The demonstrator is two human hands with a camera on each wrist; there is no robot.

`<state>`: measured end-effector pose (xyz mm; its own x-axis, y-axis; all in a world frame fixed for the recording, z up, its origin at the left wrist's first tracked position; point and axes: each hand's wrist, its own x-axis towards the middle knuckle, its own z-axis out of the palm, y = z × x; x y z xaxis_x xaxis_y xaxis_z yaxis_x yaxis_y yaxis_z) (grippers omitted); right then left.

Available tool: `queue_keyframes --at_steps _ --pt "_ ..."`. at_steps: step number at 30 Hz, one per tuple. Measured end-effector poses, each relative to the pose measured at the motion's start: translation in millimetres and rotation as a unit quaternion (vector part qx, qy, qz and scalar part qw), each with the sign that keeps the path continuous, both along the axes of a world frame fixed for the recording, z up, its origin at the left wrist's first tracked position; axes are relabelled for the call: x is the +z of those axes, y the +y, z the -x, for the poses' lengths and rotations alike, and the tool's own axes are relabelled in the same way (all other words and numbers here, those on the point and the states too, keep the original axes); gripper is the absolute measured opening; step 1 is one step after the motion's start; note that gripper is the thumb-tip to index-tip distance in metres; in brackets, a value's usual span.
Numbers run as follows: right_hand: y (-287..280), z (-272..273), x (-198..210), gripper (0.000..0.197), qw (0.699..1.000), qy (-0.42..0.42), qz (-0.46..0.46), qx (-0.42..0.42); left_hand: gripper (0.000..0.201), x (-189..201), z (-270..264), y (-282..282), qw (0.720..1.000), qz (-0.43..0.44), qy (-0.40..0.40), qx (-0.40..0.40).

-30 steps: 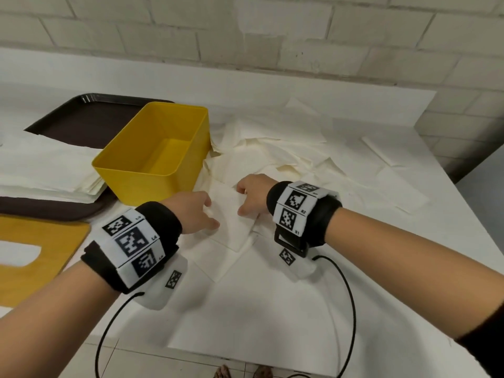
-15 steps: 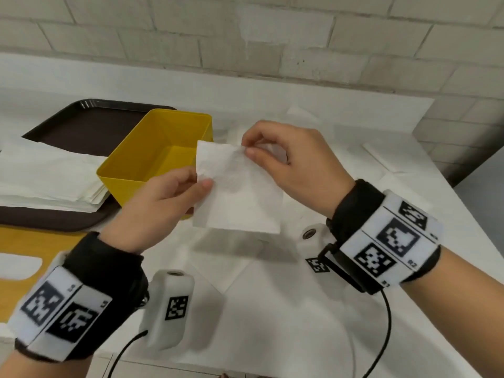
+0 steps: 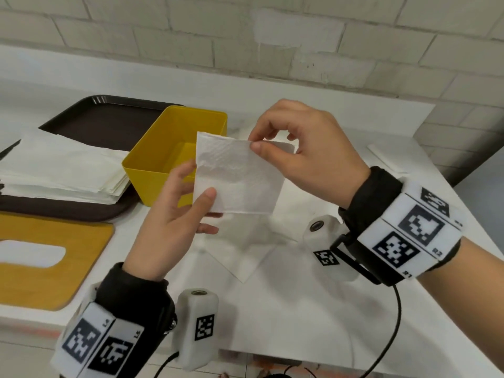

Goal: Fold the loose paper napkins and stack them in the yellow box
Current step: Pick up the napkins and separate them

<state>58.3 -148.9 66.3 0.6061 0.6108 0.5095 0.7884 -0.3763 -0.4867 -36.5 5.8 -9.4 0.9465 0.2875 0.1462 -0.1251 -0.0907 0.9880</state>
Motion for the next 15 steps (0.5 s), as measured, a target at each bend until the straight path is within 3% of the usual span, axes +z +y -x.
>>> queue_keyframes --at_steps 3,6,11,15 --pt "4.4 2.6 4.5 0.01 0.999 0.025 -0.011 0.017 0.014 -5.8 1.6 5.5 0.997 -0.073 -0.016 0.001" --pt "7.9 4.6 13.6 0.011 0.998 0.03 0.001 0.051 0.011 -0.7 4.1 6.7 0.992 -0.121 -0.027 0.016" --pt "17.0 -0.7 17.6 0.01 0.991 0.076 0.034 0.107 0.018 9.7 6.4 2.4 0.999 0.007 -0.039 0.005" --pt "26.3 -12.2 0.4 0.004 0.987 0.126 0.06 0.078 0.014 0.3 5.8 8.9 0.999 -0.018 -0.002 0.051"
